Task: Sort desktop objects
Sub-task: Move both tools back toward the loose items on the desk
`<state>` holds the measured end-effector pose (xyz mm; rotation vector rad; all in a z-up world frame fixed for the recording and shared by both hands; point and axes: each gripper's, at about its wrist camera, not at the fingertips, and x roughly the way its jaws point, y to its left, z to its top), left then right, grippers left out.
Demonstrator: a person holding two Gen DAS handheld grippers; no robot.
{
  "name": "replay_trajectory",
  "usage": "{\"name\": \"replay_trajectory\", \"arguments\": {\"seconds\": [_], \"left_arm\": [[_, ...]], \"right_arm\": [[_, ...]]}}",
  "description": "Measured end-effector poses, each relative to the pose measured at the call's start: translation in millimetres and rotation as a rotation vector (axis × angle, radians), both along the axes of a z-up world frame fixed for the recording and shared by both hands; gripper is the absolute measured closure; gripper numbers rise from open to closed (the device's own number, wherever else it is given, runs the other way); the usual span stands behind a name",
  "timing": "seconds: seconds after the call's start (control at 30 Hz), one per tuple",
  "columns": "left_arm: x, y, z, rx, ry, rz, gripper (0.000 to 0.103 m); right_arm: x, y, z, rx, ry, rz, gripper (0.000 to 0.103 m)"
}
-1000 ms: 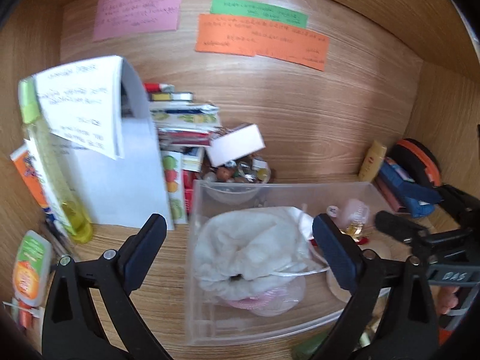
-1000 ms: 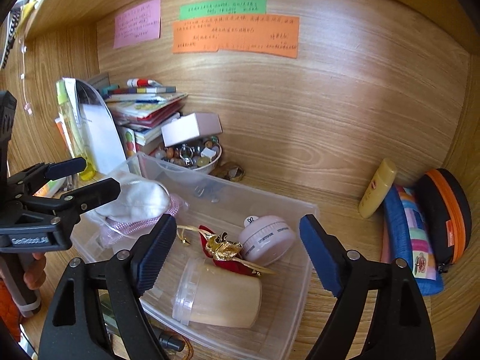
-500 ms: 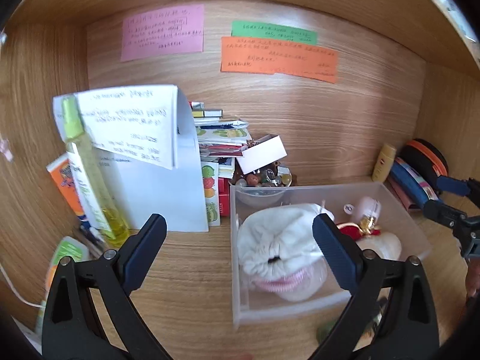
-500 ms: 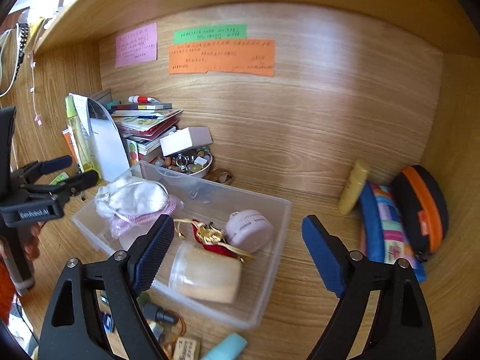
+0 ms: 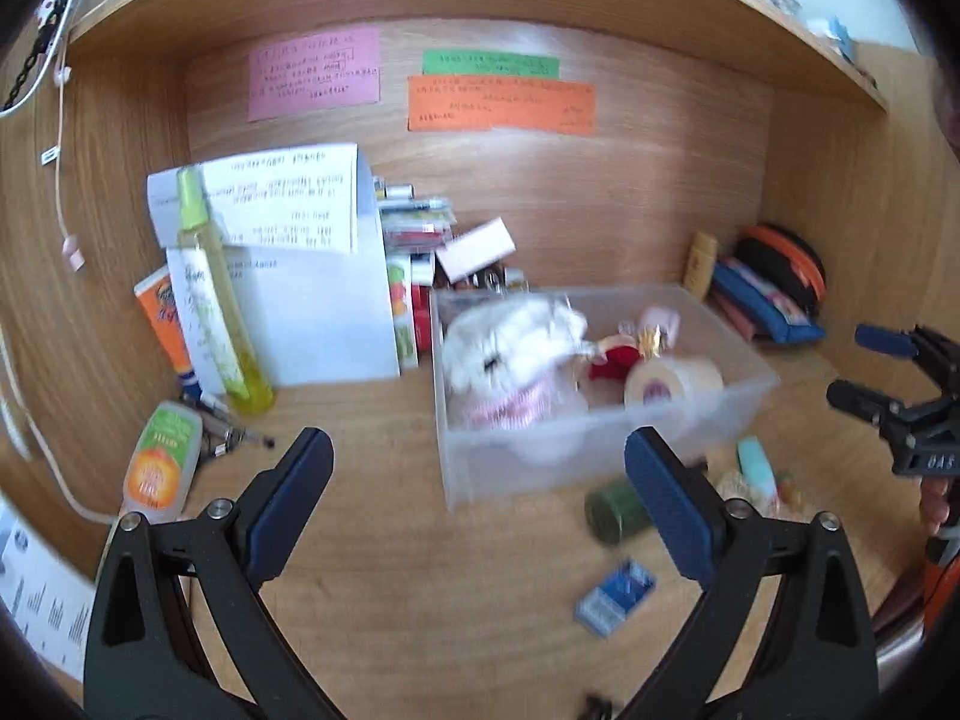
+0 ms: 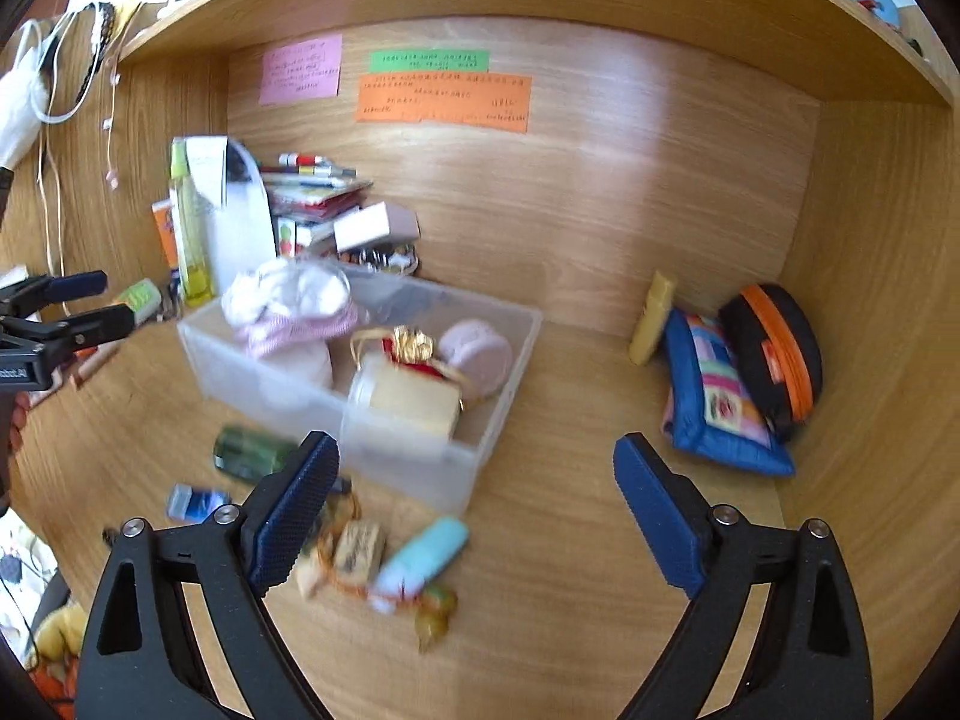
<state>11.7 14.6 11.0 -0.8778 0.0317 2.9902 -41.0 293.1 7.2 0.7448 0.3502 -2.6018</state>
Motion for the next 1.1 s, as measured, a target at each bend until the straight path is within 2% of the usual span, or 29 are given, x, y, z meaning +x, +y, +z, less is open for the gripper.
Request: {"name": "replay_trajectory", "arguments": {"seconds": [0.27,0.33,0.4,0.47,0.53,0.63,0.7,0.77,0.87,0.93,1.03,1.1], "left_arm": [[41.3,4.7,-30.3,-0.036,-0.092,-0.025,0.005],[51.2,7.0,-36.2,-0.038,-0.104,-0.032,0.011],[57.4,11.4,-44.7,-0.042,-0.145,-0.061,0.030],[60.6,13.5,-52.1,-0.035,-0.182,-0.079,0.035],[66.1,16.1,-60.5,-0.027,-0.208,-0.089,0.037],[72.5,22.1,-68.6,-0.052,-0.217,-0.095,0.040],[75.1,25.4,-72.6,-0.046,-0.229,-0.111,0.048],[76.0,28.0,-76.3,-0.037,-0.242,-0.122,0.049],[75.9,33.2,-81.8,-0.036,-0.258,-0.146,0.052],[75.2,37.1,-83.9,-0.041,-0.262,-0.161,0.054],[72.4,40.5,-85.9,-0.045,-0.265,-0.168,0.059],[69.0,40.6,-88.4,-0.050,-0.276,-0.150,0.066]], "right_arm": [[19.9,13.6,-26.0,0.041,-0.043,-0.019,0.011],[20.3,16.8,-34.3,0.045,-0.065,-0.023,0.011],[21.2,17.8,-41.9,0.048,-0.086,-0.026,0.011],[20.1,18.7,-48.8,0.052,-0.108,-0.032,0.011],[20.1,19.2,-54.6,0.051,-0.127,-0.030,0.011],[20.7,19.2,-60.9,0.055,-0.143,-0.025,0.011],[20.7,17.4,-64.1,0.066,-0.145,-0.022,0.012],[20.0,15.8,-66.9,0.078,-0.151,-0.017,0.013],[17.8,13.3,-70.1,0.087,-0.165,-0.005,0.023],[15.5,12.0,-72.0,0.086,-0.183,0.008,0.035],[11.3,9.8,-76.6,0.092,-0.214,0.014,0.044],[8.8,8.3,-79.1,0.097,-0.232,0.016,0.050]]}}
